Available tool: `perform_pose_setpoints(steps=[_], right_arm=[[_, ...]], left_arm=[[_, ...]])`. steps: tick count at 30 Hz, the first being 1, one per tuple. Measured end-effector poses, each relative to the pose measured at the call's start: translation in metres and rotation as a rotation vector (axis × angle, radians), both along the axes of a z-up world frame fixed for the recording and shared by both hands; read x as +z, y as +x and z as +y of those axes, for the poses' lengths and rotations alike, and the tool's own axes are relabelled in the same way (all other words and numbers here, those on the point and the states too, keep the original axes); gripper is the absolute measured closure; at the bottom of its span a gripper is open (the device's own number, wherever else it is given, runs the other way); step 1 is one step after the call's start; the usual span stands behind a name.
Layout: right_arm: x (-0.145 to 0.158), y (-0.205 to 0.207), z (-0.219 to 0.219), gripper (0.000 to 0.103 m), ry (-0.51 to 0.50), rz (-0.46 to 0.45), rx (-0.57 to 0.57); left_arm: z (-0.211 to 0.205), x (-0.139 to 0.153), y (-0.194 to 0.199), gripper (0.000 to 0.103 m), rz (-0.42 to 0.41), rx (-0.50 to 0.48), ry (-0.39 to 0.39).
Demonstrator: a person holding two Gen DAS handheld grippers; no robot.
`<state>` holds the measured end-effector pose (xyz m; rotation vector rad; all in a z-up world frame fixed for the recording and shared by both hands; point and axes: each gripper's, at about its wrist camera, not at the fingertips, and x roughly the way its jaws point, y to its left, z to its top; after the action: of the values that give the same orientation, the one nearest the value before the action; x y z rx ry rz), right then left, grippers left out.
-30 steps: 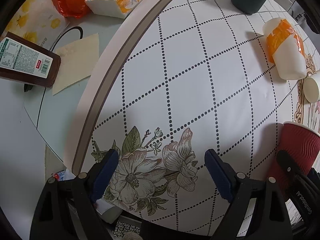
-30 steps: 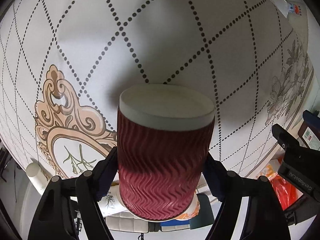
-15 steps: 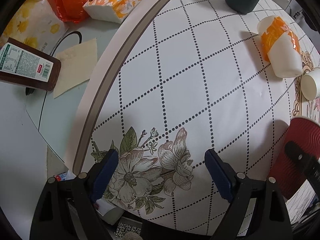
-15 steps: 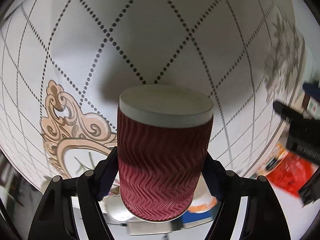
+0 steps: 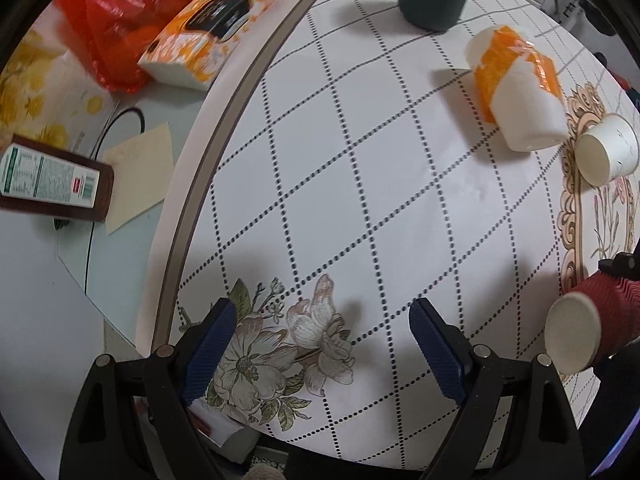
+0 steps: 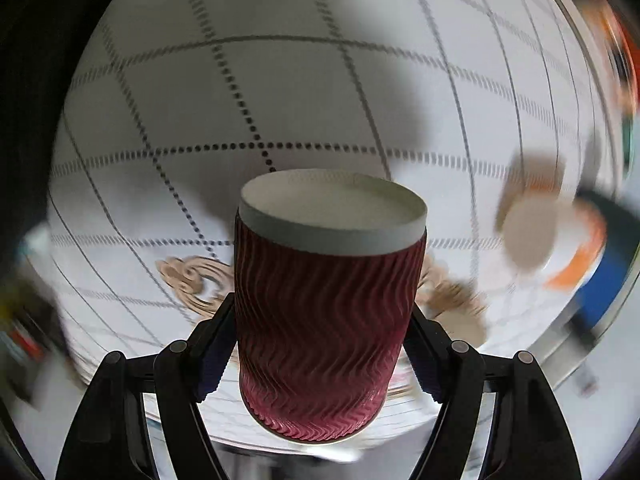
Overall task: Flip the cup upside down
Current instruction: 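Roll the right gripper to turn the red cup rim-down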
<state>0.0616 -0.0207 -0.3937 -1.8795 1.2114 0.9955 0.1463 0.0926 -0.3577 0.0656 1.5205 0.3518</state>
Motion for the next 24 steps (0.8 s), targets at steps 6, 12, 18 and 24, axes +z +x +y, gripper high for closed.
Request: perform_pose_setpoints(steps=[6, 12, 18, 24], right_arm=[[0.003, 0.029, -0.013, 0.025, 0.026, 0.031, -0.369], [0.004, 0.049, -0.031, 0.025, 0.040, 0.085, -0.712], [0.001, 0.061, -0.049, 0.025, 0.063, 0.126, -0.986], [0.002, 0.080, -0.082, 0.025, 0.079, 0.164, -1.192]], left_arm=[[-0.021, 0.002, 0.006, 0.015, 0.000, -0.045, 0.000], [-0.045, 0.003, 0.012, 0.015, 0.006, -0.084, -0.006], [-0.062, 0.002, 0.017, 0.015, 0.011, -0.121, -0.011], [-0.065, 0.000, 0.018, 0.015, 0.021, -0.139, -0.017]])
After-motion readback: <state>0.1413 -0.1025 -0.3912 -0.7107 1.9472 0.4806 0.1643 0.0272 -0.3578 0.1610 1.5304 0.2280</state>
